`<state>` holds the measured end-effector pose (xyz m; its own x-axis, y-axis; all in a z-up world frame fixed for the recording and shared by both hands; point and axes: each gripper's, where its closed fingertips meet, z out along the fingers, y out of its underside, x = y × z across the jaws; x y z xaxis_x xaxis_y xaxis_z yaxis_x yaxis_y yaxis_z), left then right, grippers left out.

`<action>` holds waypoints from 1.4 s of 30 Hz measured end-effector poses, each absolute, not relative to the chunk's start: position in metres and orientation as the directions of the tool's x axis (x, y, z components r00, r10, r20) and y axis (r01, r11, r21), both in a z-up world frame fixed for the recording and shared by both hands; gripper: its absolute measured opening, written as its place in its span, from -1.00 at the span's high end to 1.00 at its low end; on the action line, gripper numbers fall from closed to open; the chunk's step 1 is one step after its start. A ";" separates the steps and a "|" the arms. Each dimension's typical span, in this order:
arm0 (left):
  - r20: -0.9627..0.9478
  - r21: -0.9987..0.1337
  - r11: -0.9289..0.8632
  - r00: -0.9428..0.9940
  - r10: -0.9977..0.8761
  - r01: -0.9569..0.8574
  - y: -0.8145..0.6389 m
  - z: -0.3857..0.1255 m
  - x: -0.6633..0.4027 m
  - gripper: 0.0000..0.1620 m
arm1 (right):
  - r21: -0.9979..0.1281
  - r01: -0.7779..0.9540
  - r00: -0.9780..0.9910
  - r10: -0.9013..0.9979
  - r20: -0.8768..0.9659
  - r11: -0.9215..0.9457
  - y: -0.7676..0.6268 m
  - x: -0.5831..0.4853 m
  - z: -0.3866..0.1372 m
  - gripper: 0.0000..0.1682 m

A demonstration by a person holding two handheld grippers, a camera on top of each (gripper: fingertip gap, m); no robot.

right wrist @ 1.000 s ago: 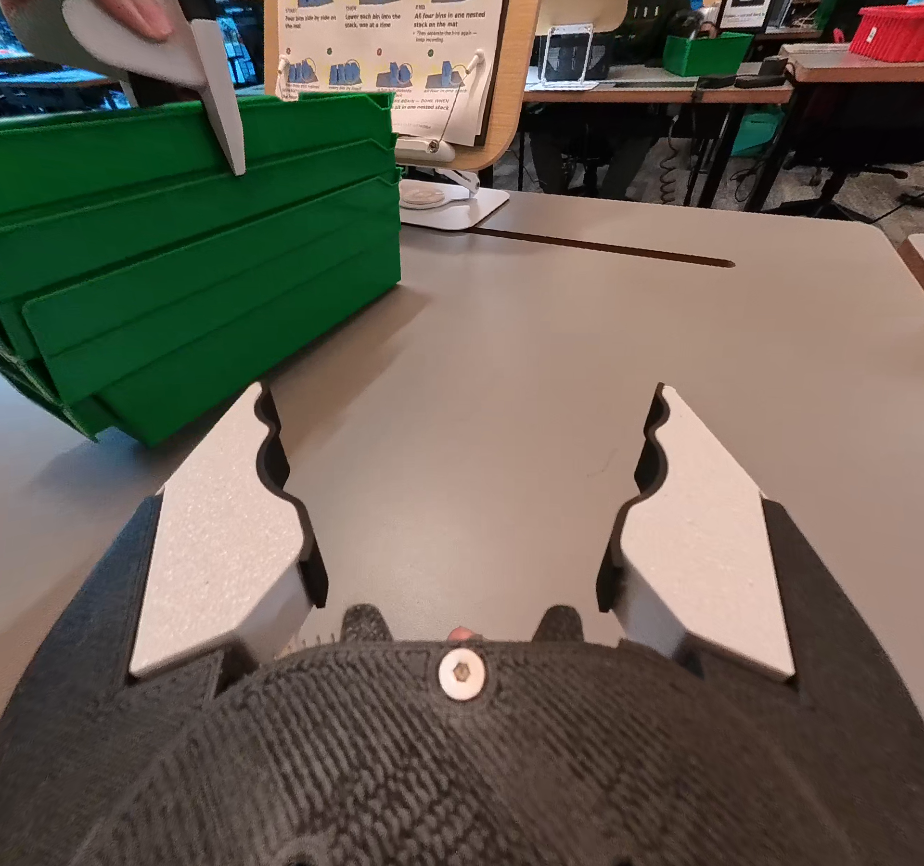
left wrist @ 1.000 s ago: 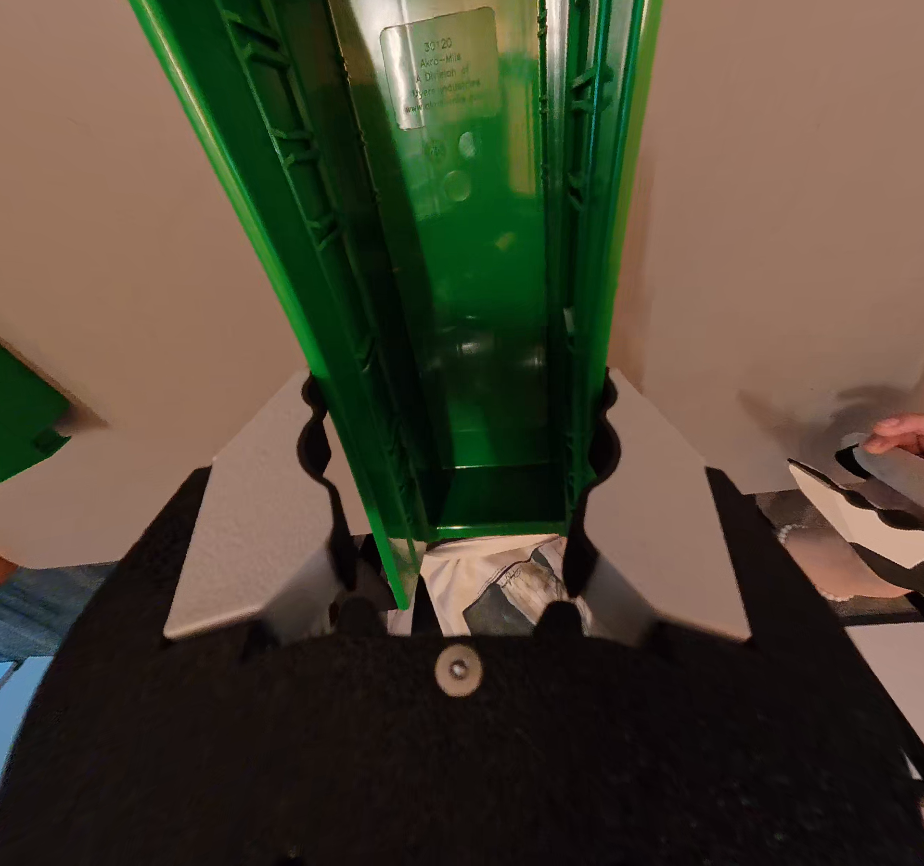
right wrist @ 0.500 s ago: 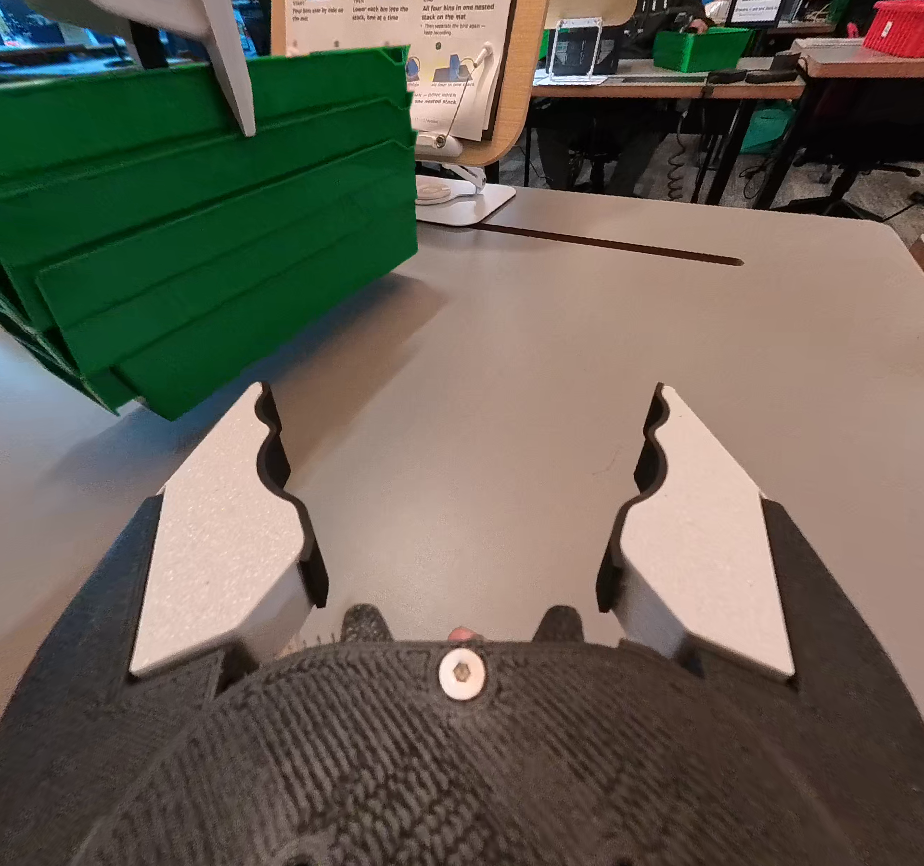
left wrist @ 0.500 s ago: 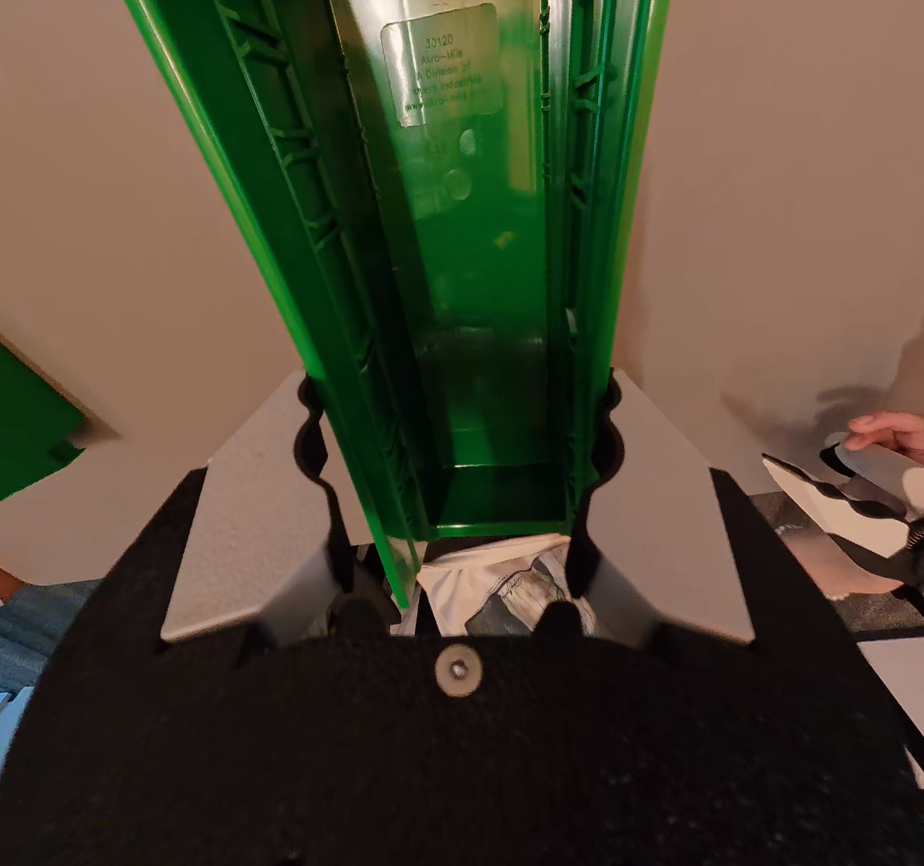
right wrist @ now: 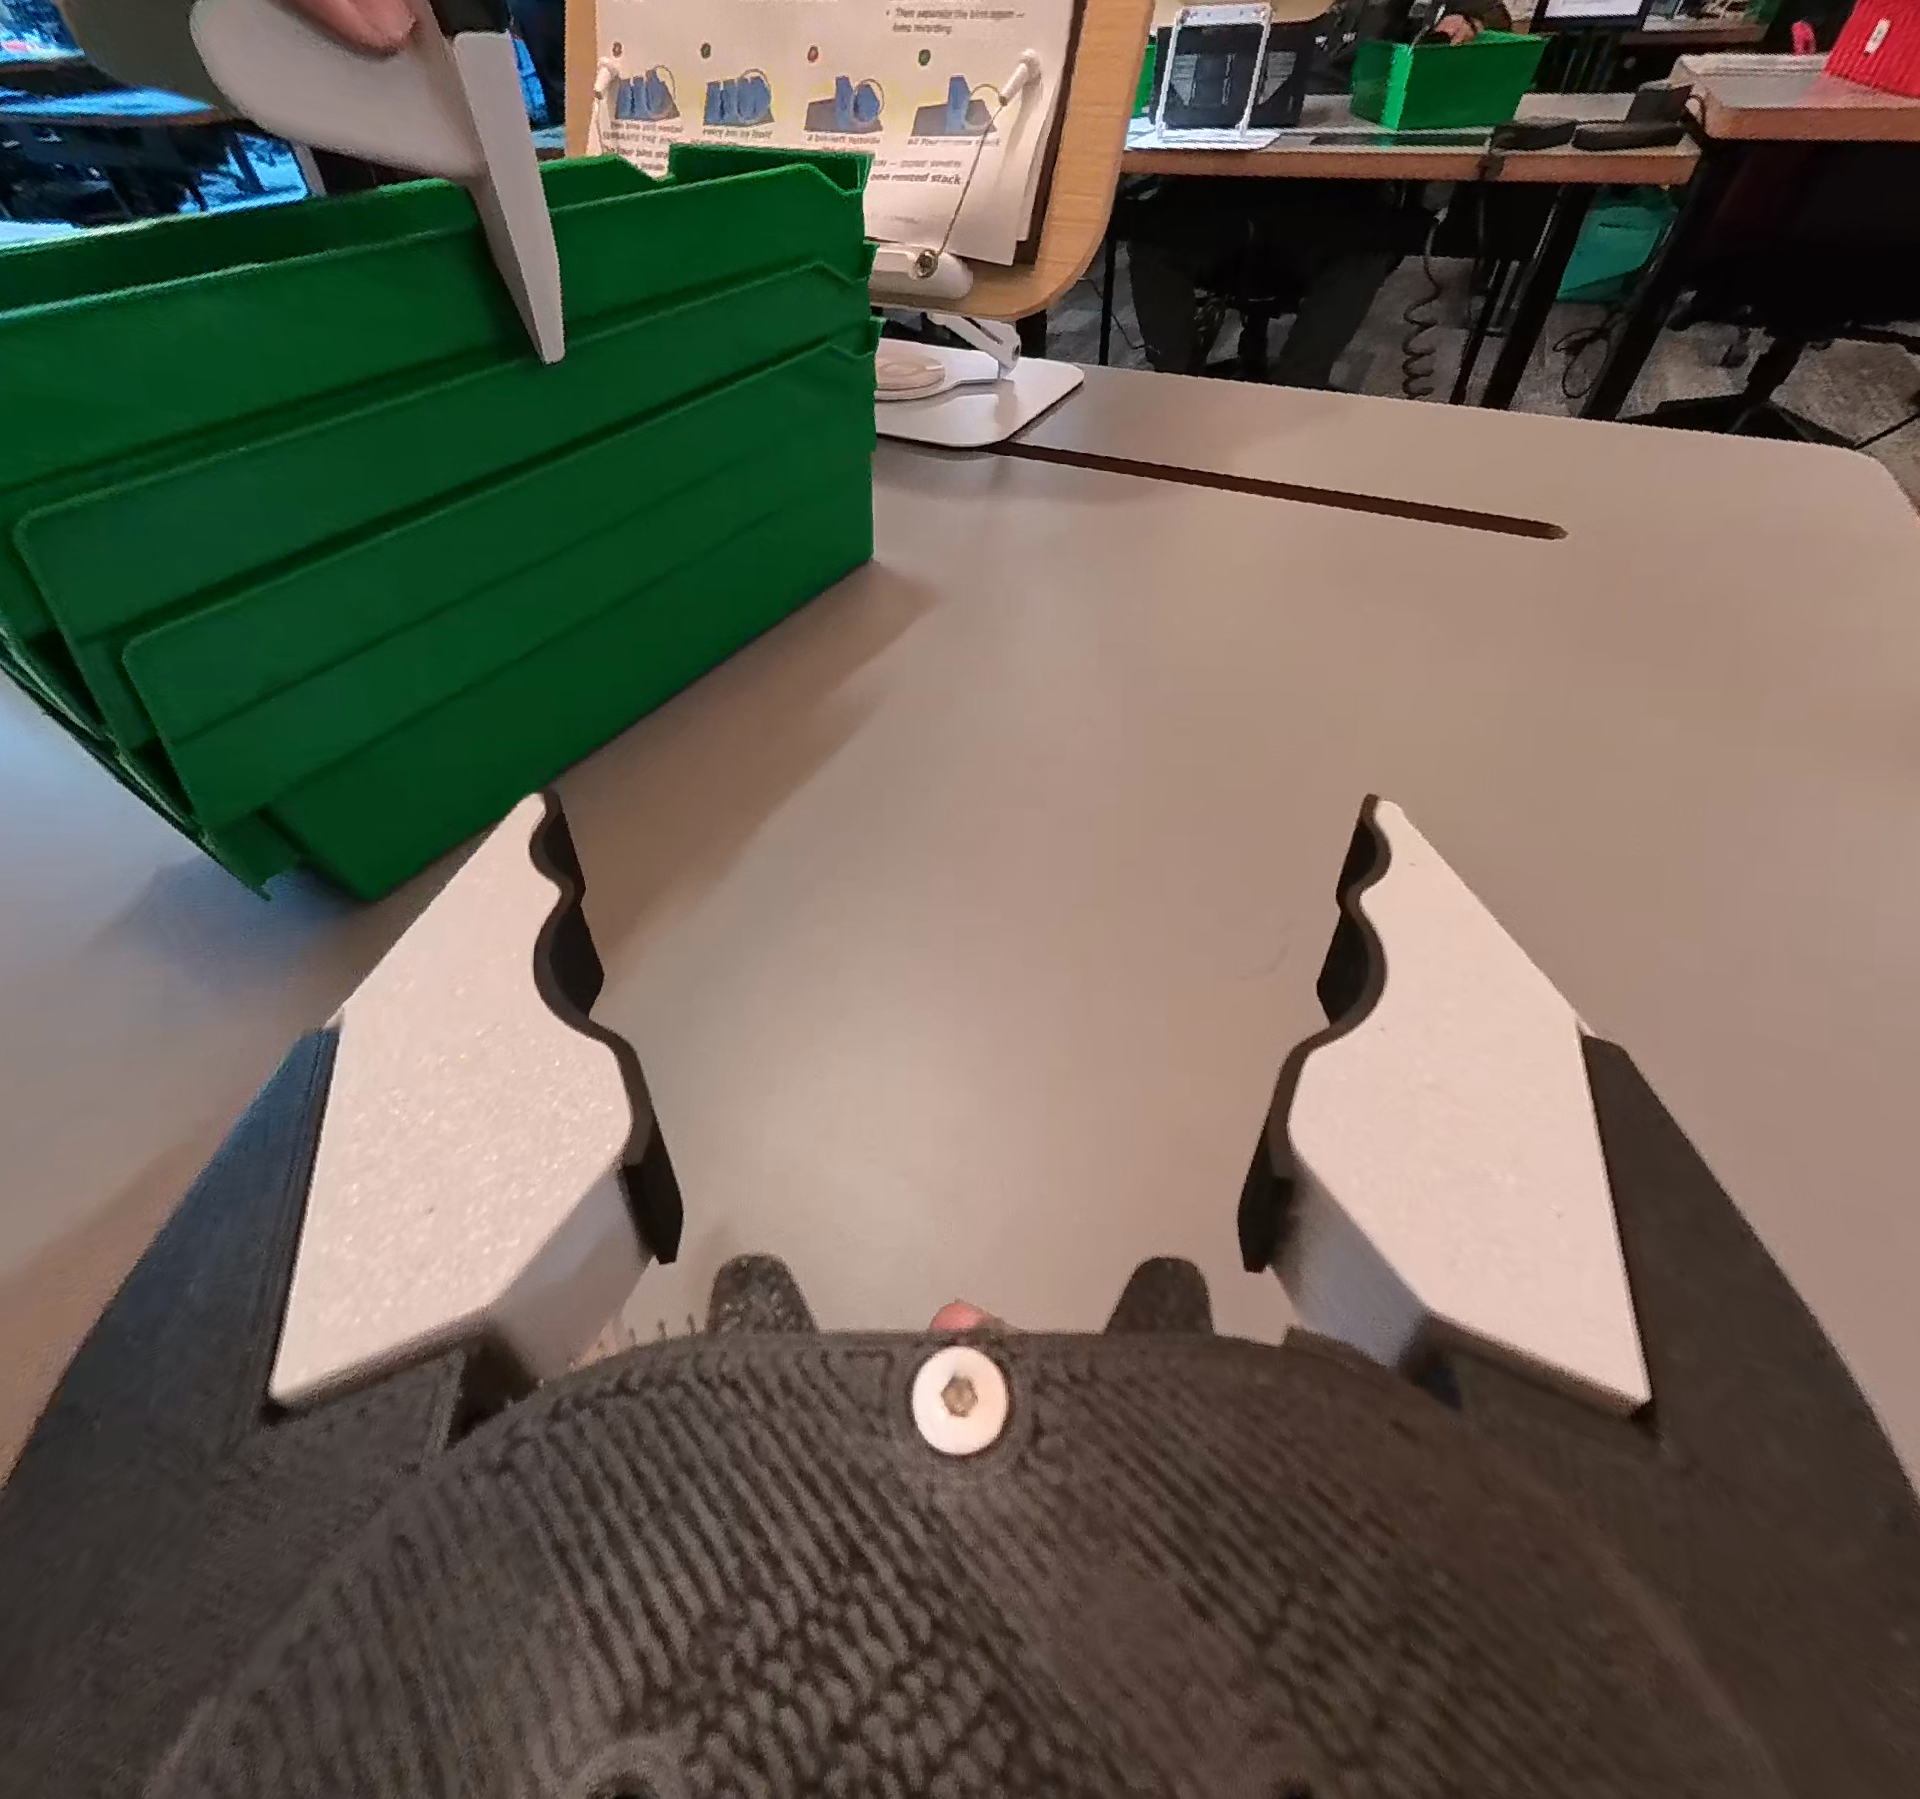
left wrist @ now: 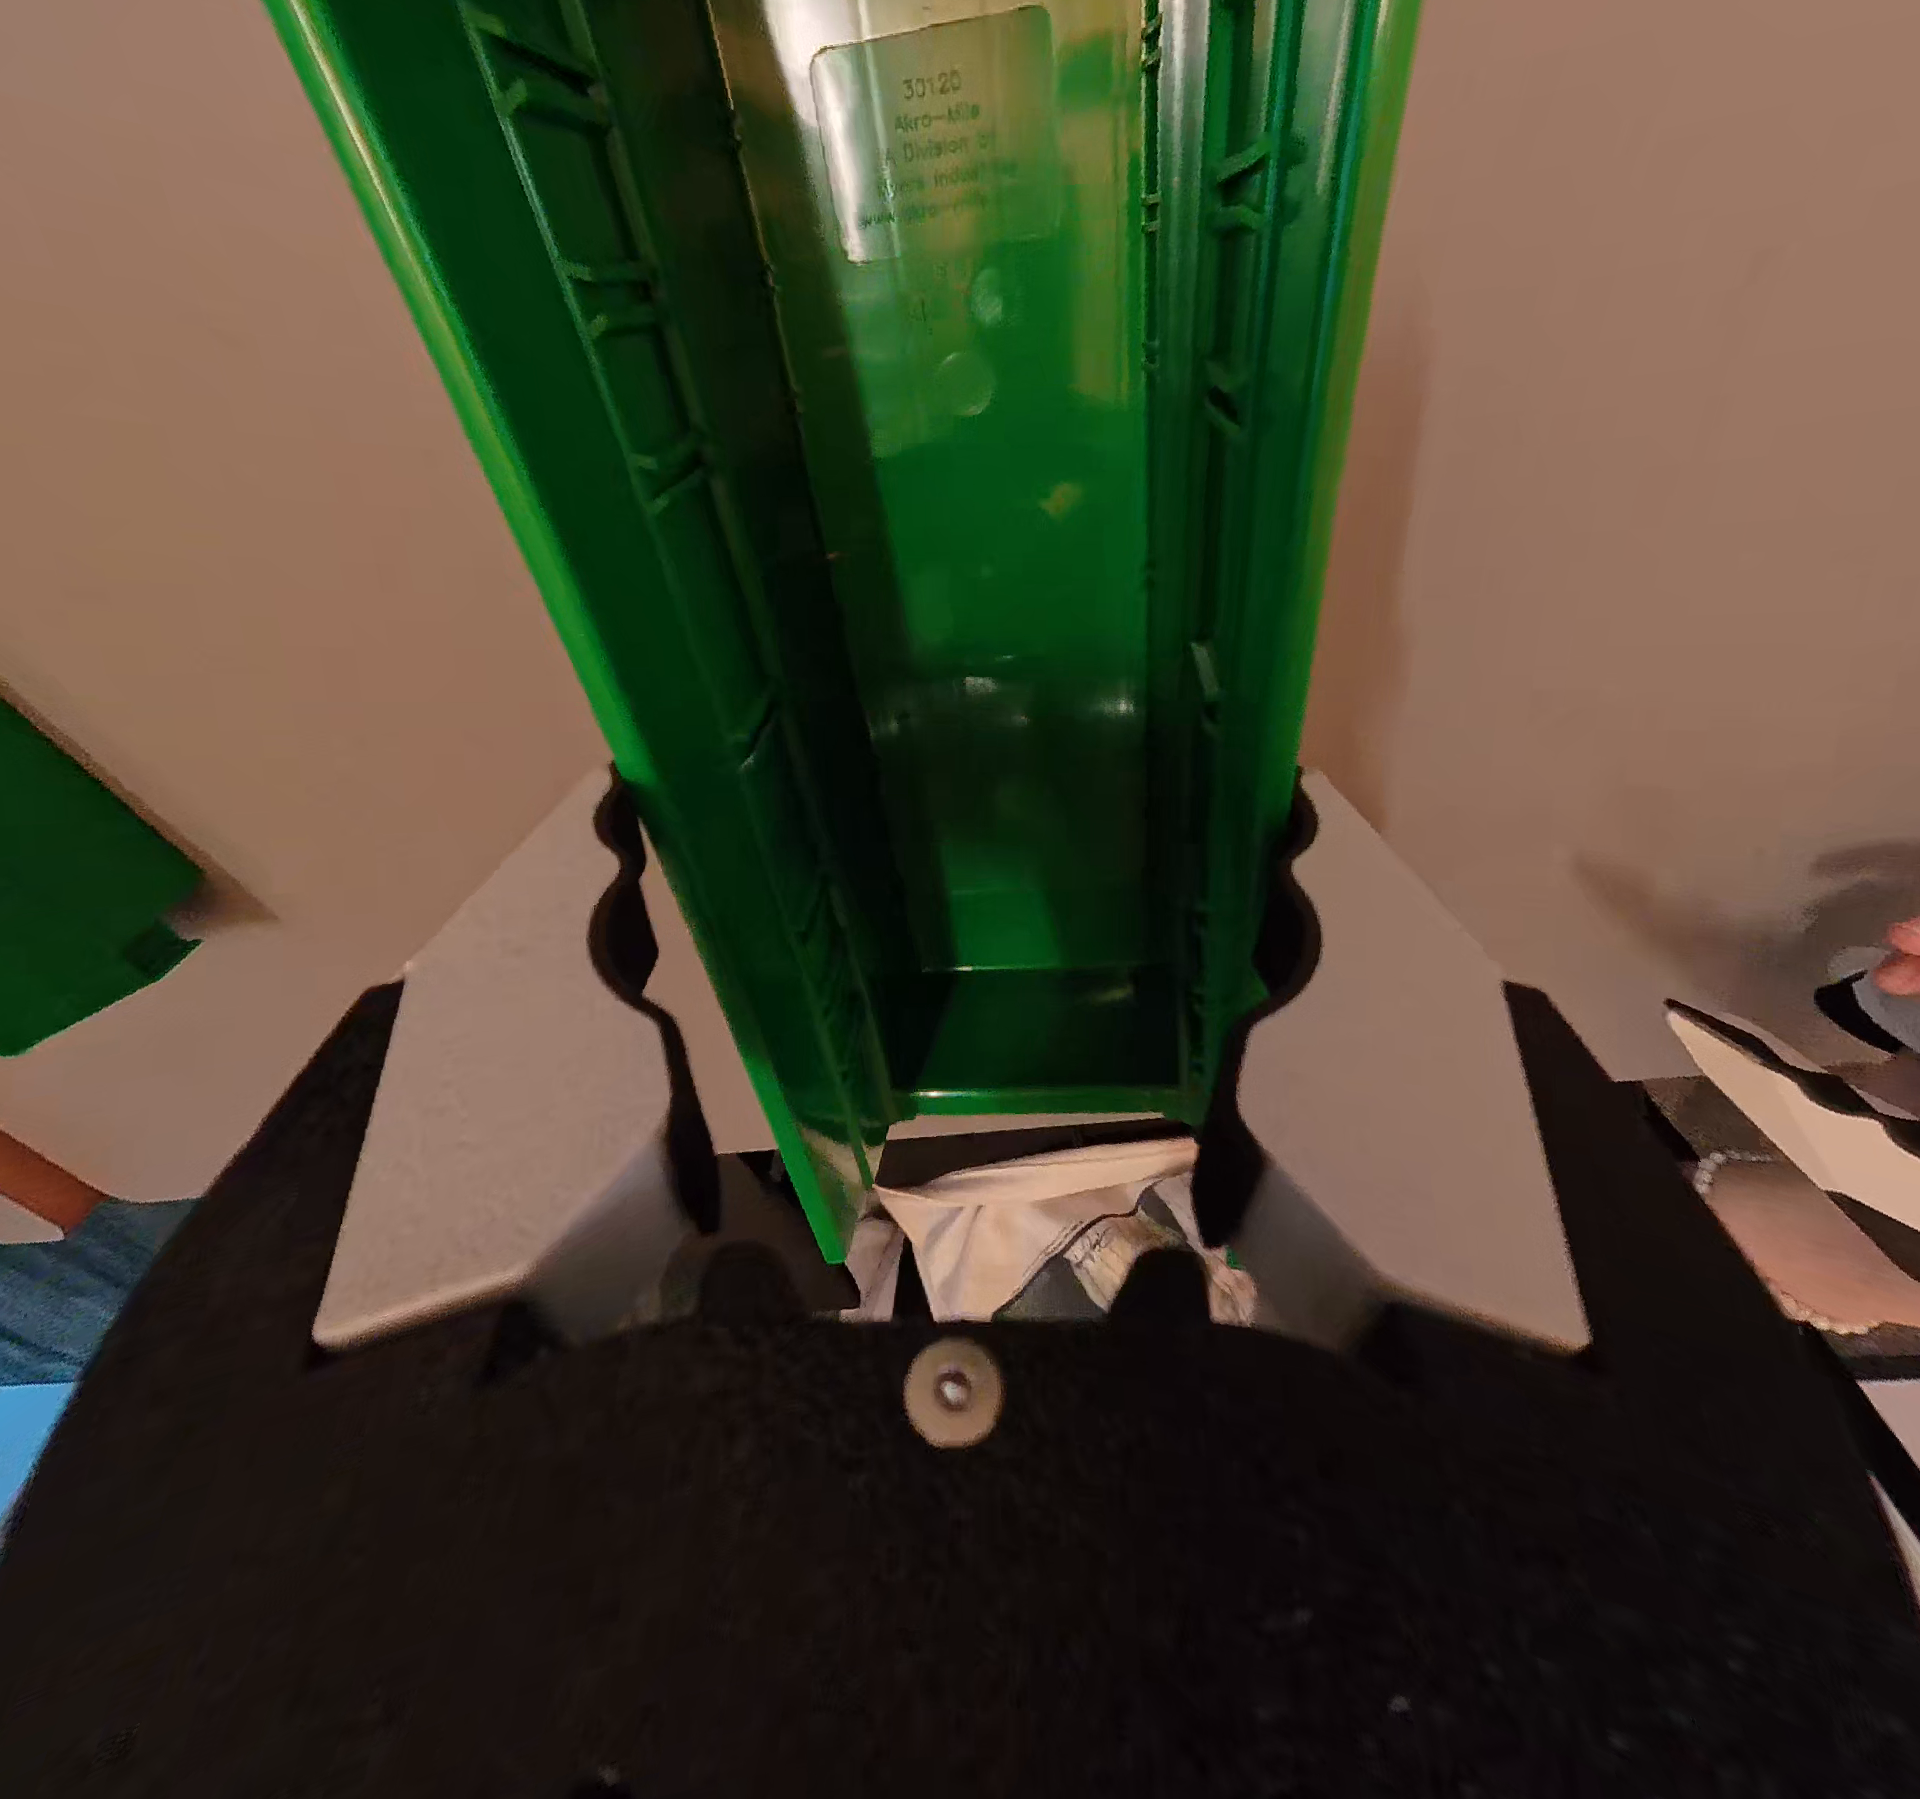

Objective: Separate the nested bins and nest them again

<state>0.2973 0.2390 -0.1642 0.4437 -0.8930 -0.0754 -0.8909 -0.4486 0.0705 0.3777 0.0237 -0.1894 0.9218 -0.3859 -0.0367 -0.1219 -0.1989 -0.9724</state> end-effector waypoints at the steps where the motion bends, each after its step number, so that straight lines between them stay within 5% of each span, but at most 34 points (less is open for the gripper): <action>1: -0.083 0.071 -0.441 0.436 -0.896 -0.895 0.240 -0.164 0.297 -0.45 | -0.971 -0.121 0.924 -0.382 -0.034 -0.205 0.025 0.377 -0.191 -0.68; 24: -0.065 0.073 -0.400 0.396 -0.916 -0.913 0.241 -0.163 0.293 -0.45 | -0.969 -0.116 0.929 -0.369 -0.029 -0.216 0.026 0.374 -0.192 -0.68; 42: -0.076 0.141 -0.434 0.427 -0.901 -0.890 0.239 -0.155 0.288 -0.26 | -0.972 -0.122 0.927 -0.373 -0.040 -0.199 0.022 0.377 -0.189 -0.68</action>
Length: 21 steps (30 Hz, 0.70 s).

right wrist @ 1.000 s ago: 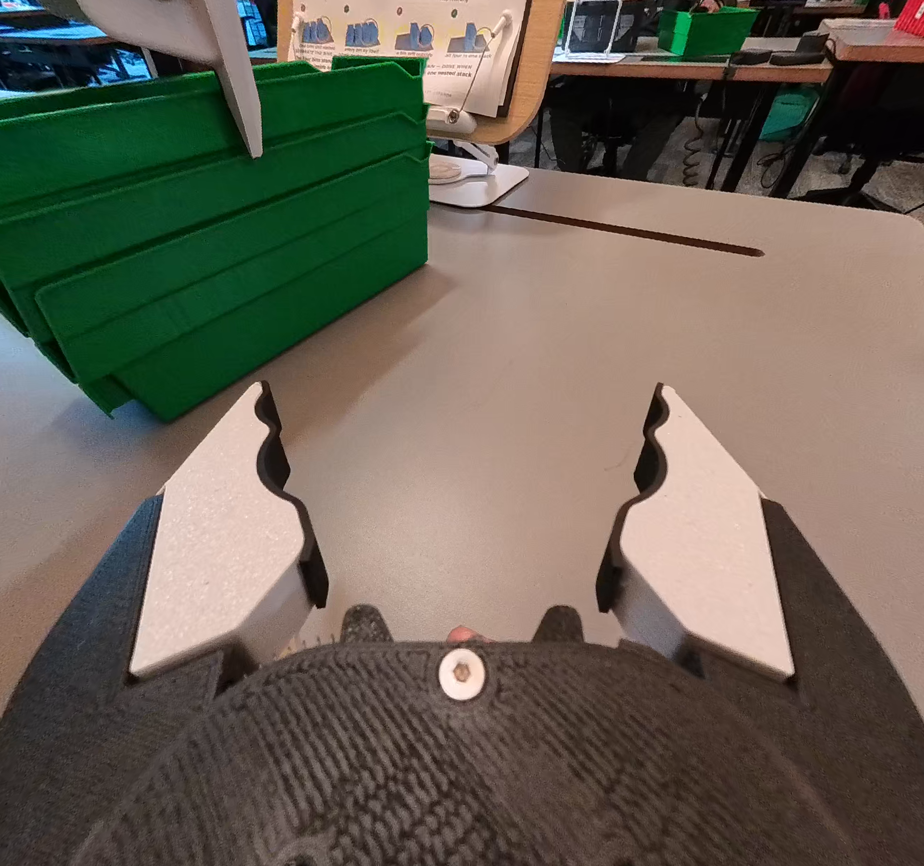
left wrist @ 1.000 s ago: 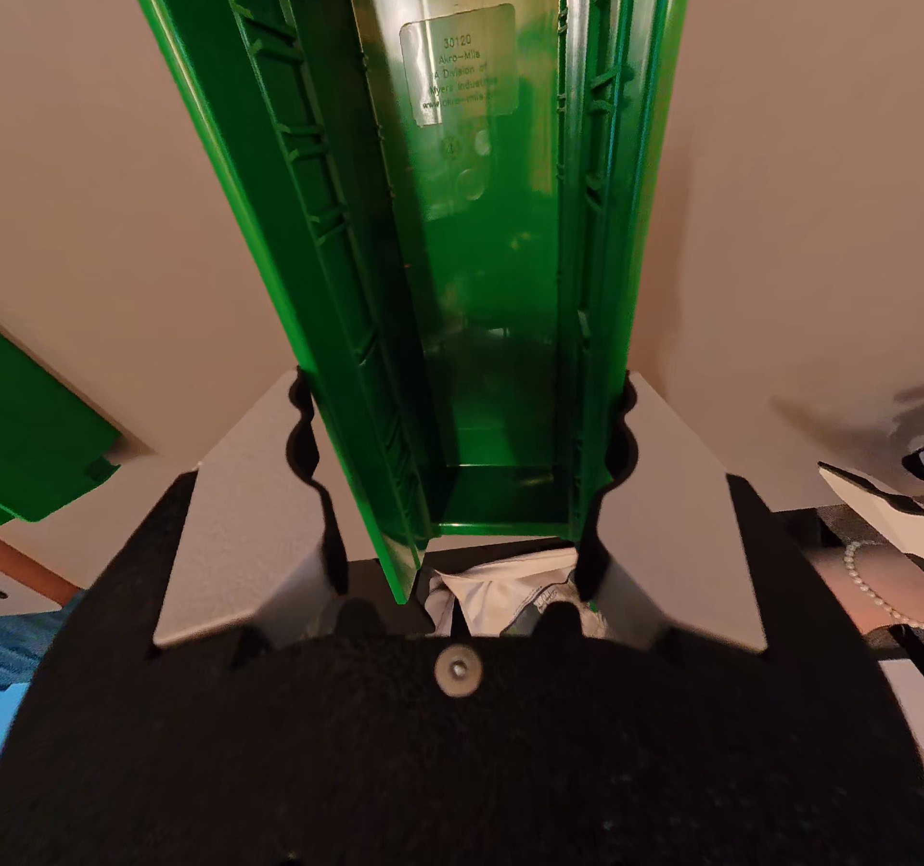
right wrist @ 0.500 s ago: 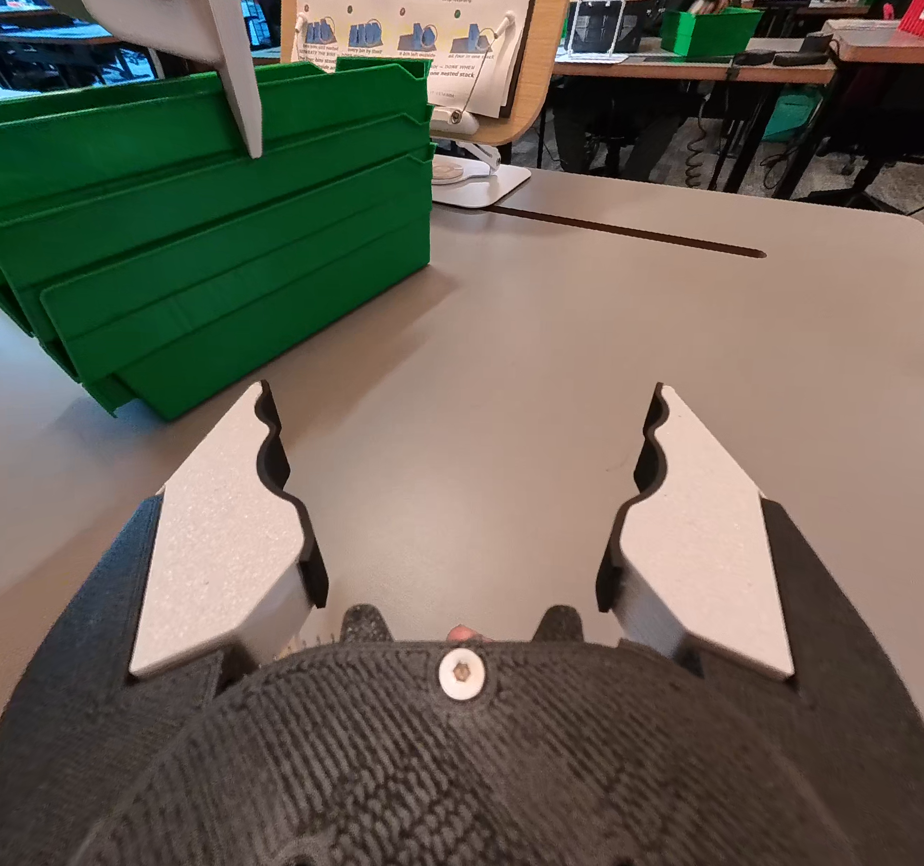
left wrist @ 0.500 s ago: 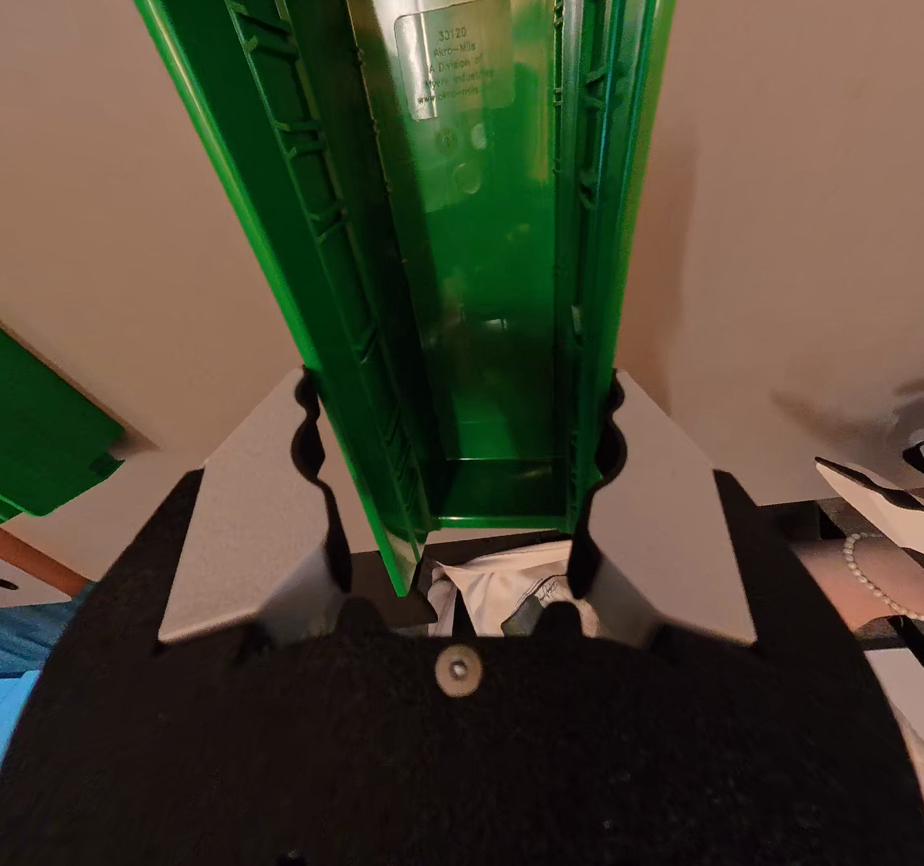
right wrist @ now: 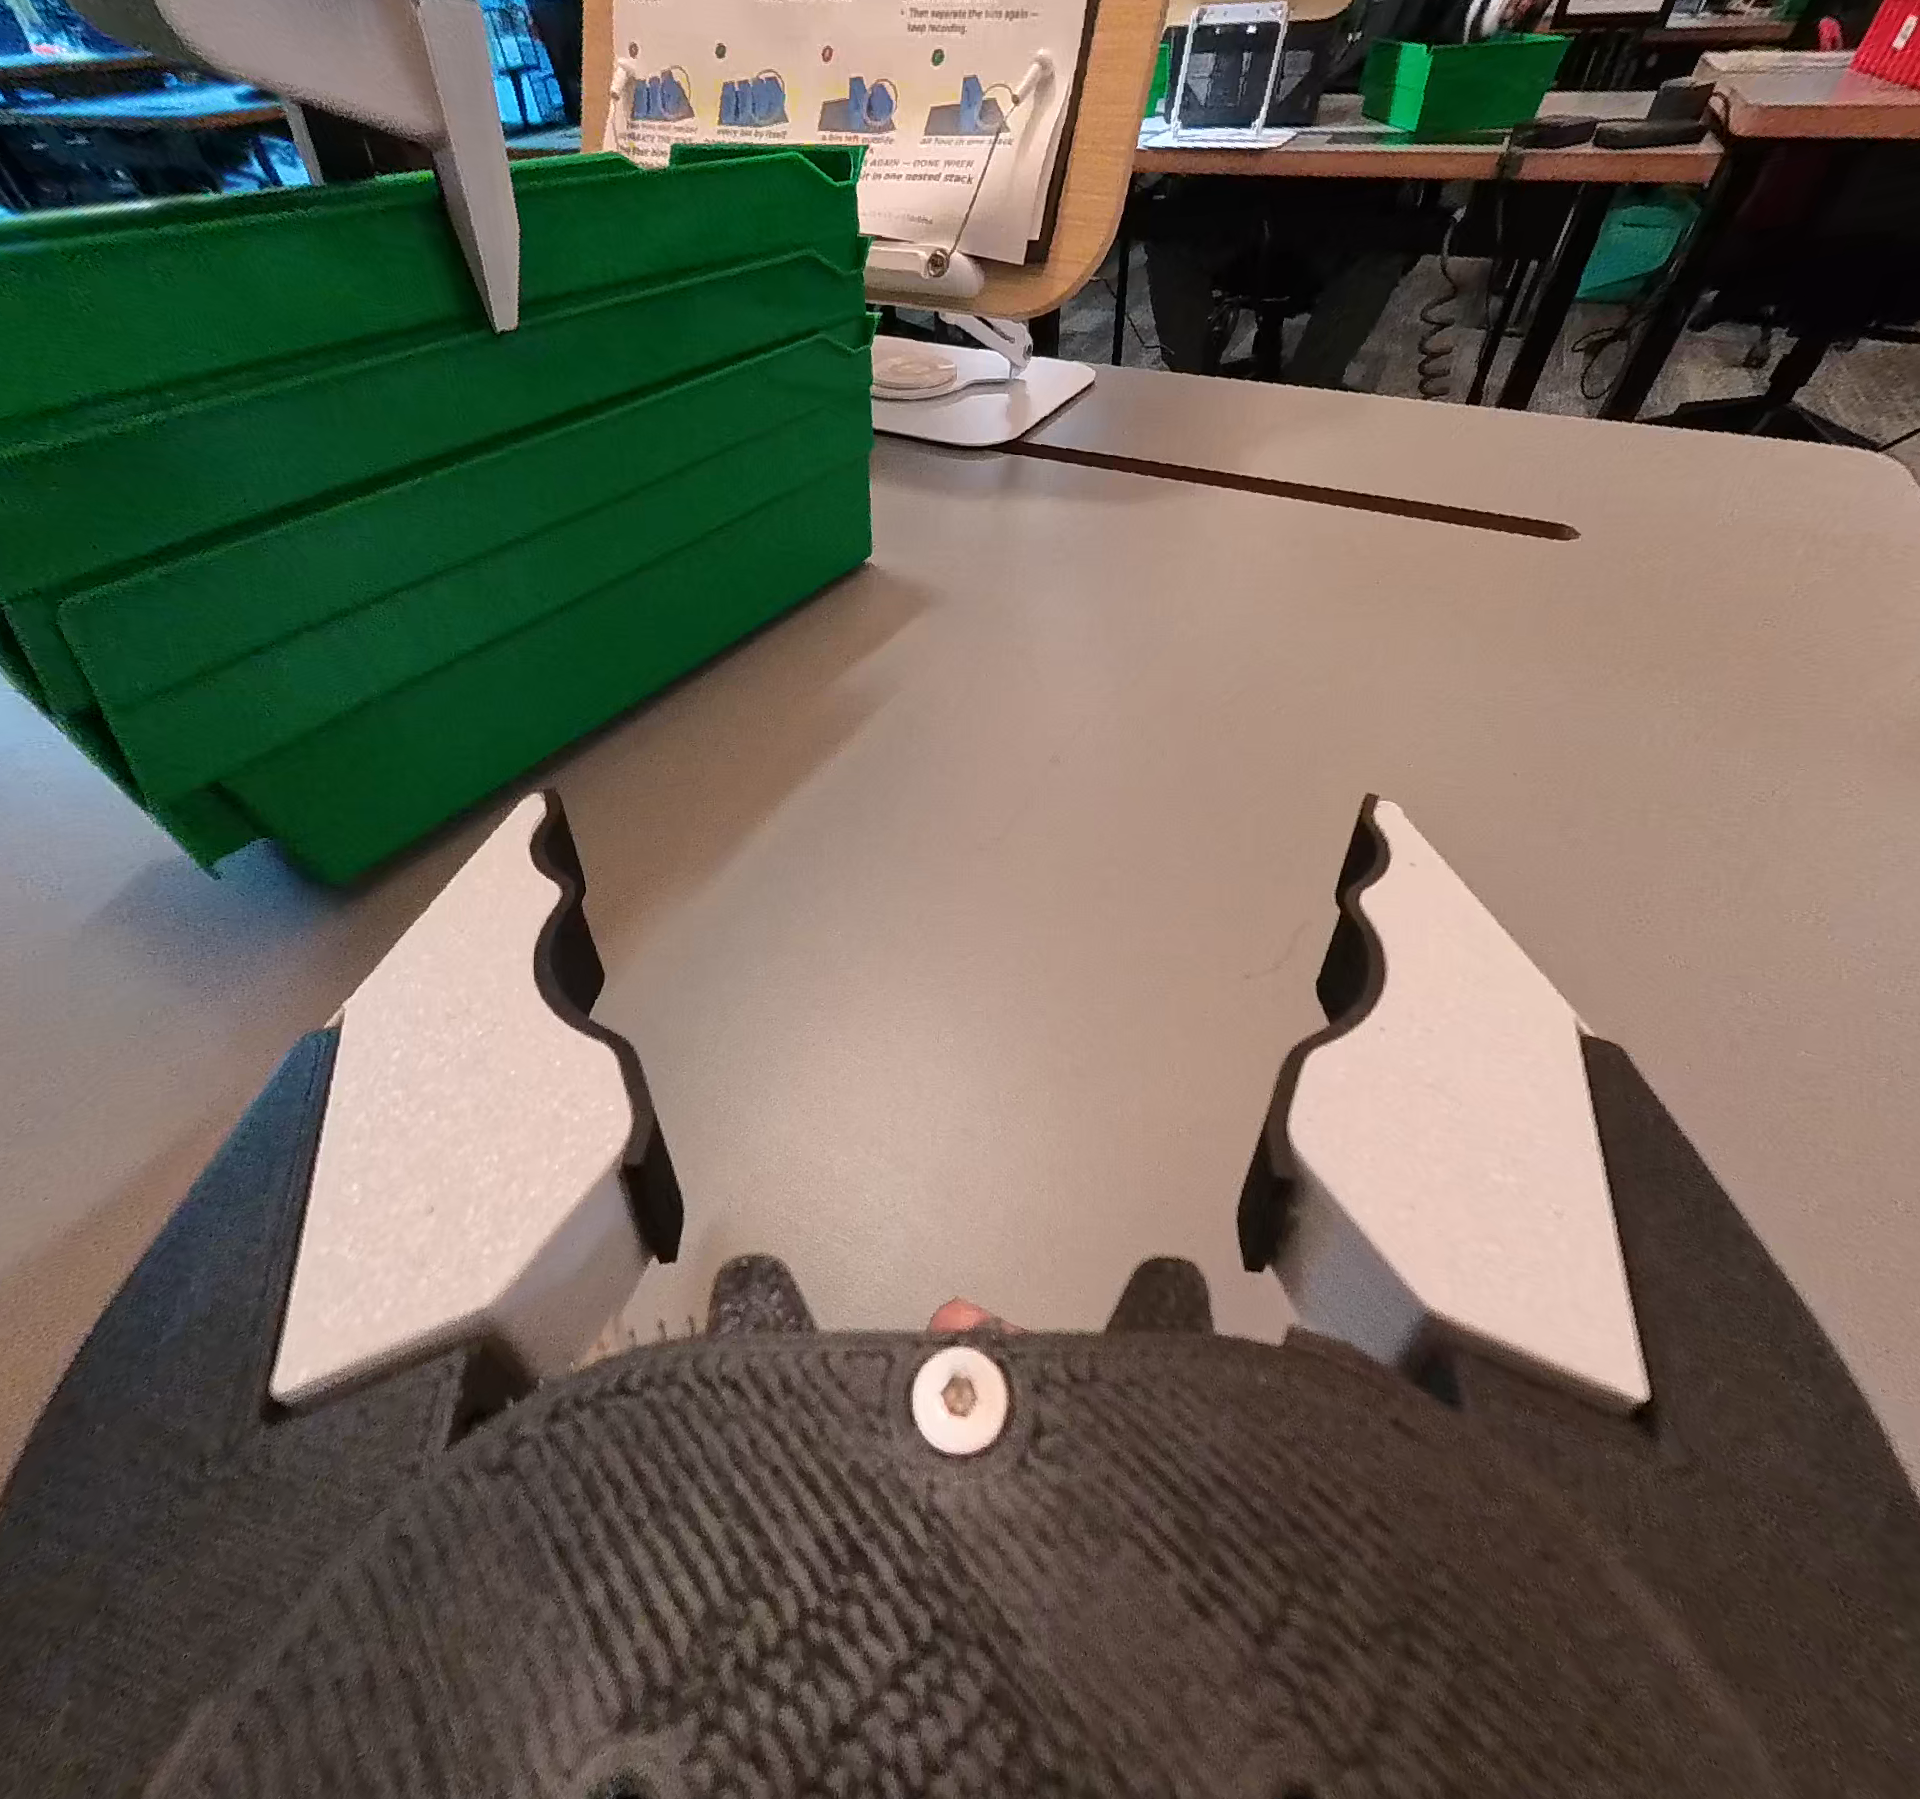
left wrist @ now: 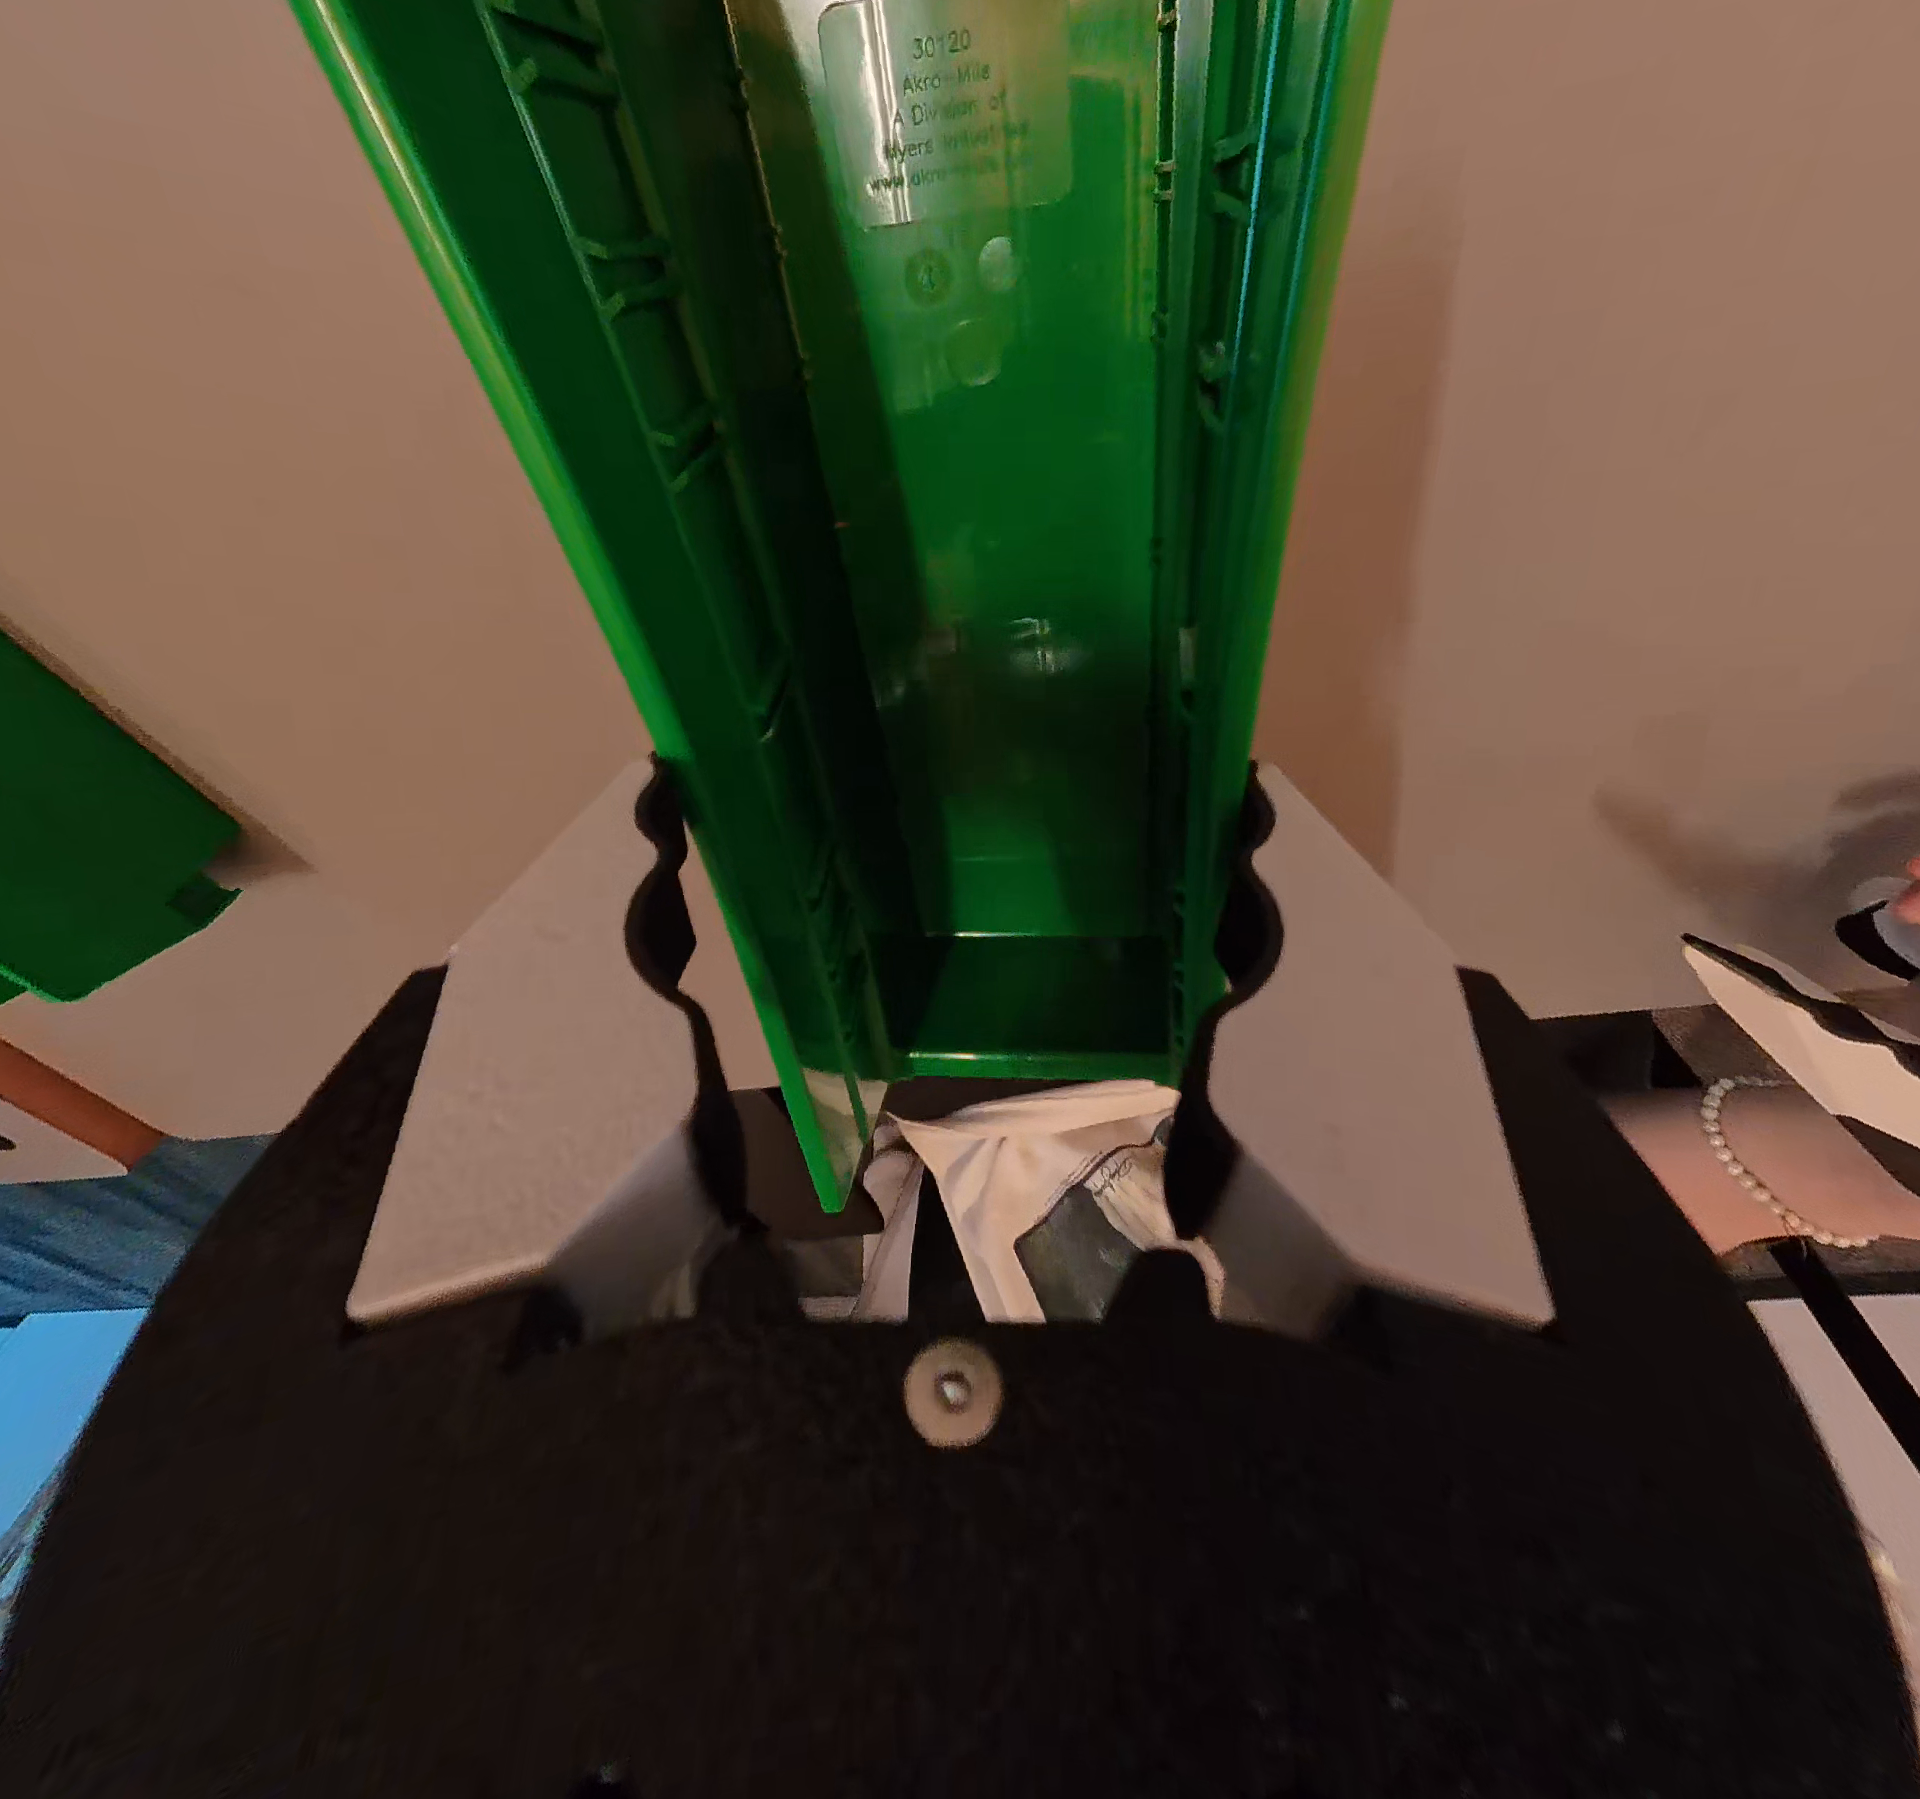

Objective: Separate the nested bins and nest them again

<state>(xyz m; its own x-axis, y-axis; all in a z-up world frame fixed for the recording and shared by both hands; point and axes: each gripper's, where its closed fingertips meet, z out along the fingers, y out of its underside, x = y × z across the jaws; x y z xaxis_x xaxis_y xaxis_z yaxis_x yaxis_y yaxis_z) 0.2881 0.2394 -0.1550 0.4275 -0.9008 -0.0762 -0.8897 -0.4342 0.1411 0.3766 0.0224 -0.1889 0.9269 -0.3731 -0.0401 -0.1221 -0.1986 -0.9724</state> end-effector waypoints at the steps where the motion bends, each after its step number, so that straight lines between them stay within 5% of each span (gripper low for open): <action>1: -0.072 0.145 -0.432 0.426 -0.902 -0.890 0.238 -0.154 0.288 -0.27 | -0.972 -0.122 0.927 -0.372 -0.040 -0.200 0.023 0.376 -0.189 -0.68; 21: -0.006 0.116 -0.428 0.430 -0.903 -0.896 0.231 -0.155 0.288 -0.35 | -0.970 -0.121 0.930 -0.365 -0.036 -0.212 0.026 0.374 -0.192 -0.67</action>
